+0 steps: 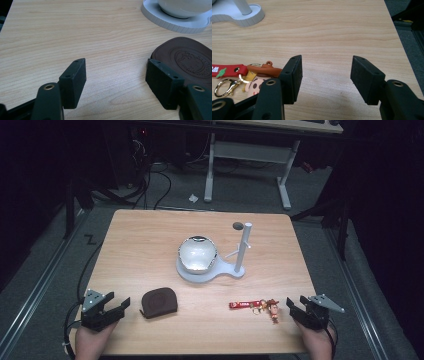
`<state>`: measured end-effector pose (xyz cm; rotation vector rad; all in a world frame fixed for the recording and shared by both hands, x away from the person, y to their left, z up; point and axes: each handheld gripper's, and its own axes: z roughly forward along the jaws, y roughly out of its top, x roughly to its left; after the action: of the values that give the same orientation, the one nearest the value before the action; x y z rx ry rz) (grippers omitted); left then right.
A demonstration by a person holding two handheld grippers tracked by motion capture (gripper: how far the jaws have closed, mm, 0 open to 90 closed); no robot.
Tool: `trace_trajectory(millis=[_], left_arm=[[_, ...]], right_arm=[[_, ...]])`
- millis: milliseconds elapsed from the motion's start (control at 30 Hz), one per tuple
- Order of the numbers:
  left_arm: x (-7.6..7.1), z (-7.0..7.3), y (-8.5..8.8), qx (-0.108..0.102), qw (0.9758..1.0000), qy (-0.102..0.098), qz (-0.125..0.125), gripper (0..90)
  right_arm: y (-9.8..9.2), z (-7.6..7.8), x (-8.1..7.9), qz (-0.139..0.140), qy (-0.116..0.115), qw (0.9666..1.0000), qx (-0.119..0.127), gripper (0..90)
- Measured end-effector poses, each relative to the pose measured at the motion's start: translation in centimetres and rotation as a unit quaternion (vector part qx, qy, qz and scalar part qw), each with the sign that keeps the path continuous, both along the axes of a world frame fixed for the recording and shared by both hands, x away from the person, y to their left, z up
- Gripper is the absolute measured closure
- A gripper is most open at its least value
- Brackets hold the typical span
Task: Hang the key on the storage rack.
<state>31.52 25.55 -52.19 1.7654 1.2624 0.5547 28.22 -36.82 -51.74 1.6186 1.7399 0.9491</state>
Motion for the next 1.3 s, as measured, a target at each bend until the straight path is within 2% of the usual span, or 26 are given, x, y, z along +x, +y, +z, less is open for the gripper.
trace_trajectory(millis=[200, 533, 733, 867, 900, 933, 967, 1000, 1100, 1133, 1167, 1200, 1233, 1267, 1300], left_arm=[[-0.1, 0.0, -0.1, 0.004, 1.0, 0.002, -0.003, 33.4], [0.1, -0.1, -0.2, 0.005, 1.0, 0.006, -0.005, 33.8], [-0.2, 0.0, -0.2, 0.003, 1.0, 0.003, -0.005, 34.2], [0.0, -0.1, -0.1, 0.0, 1.0, 0.006, -0.004, 34.2], [0.0, -0.1, -0.1, 0.0, 1.0, 0.006, -0.005, 34.2], [0.0, -0.1, -0.1, 0.0, 1.0, 0.007, -0.005, 34.2], [0.1, -0.1, -0.1, -0.001, 1.0, 0.006, -0.005, 34.2], [0.1, -0.1, -0.1, -0.002, 1.0, 0.007, -0.005, 34.2], [0.1, -0.1, -0.2, -0.004, 0.9999, 0.007, -0.007, 34.2], [0.1, -0.1, -0.2, -0.004, 0.9999, 0.007, -0.007, 34.2], [0.2, -0.2, -0.2, -0.004, 0.9999, 0.007, -0.008, 34.2], [0.2, -0.2, -0.2, -0.004, 0.9999, 0.008, -0.008, 34.2], [0.2, -0.2, -0.2, -0.004, 0.9999, 0.008, -0.009, 34.2], [0.2, -0.2, -0.1, -0.005, 0.9999, 0.008, -0.009, 34.2], [0.2, -0.2, -0.1, -0.005, 0.9999, 0.008, -0.009, 34.2]], right_arm=[[0.3, 0.0, 0.0, 0.014, 0.001, 0.9999, 0.004, 45.6], [0.4, 0.0, 0.0, 0.019, 0.0, 0.9998, 0.008, 45.9], [0.4, 0.5, -0.3, 0.031, 0.001, 0.9995, 0.009, 47.2], [0.1, 1.0, -0.1, 0.045, 0.033, 0.9984, 0.013, 46.5], [0.1, 1.0, -0.1, 0.045, 0.033, 0.9984, 0.013, 46.5], [0.3, 1.0, 0.0, 0.05, 0.056, 0.9972, 0.008, 44.4], [0.3, 1.0, 0.0, 0.05, 0.056, 0.9972, 0.008, 44.4], [0.5, 1.1, 0.1, 0.06, 0.076, 0.9953, -0.004, 43.6], [0.7, 1.3, 0.2, 0.072, 0.103, 0.9921, -0.003, 43.3], [0.7, 1.3, 0.2, 0.072, 0.103, 0.9921, -0.003, 43.3], [0.8, 1.5, 0.4, 0.079, 0.122, 0.9893, 0.004, 42.7], [0.8, 1.5, 0.4, 0.079, 0.122, 0.9893, 0.004, 42.7], [0.9, 1.7, 0.5, 0.083, 0.135, 0.9873, 0.011, 42.2], [0.9, 1.7, 0.5, 0.083, 0.135, 0.9873, 0.011, 42.2], [0.9, 1.8, 0.5, 0.087, 0.143, 0.9858, 0.013, 41.8]])
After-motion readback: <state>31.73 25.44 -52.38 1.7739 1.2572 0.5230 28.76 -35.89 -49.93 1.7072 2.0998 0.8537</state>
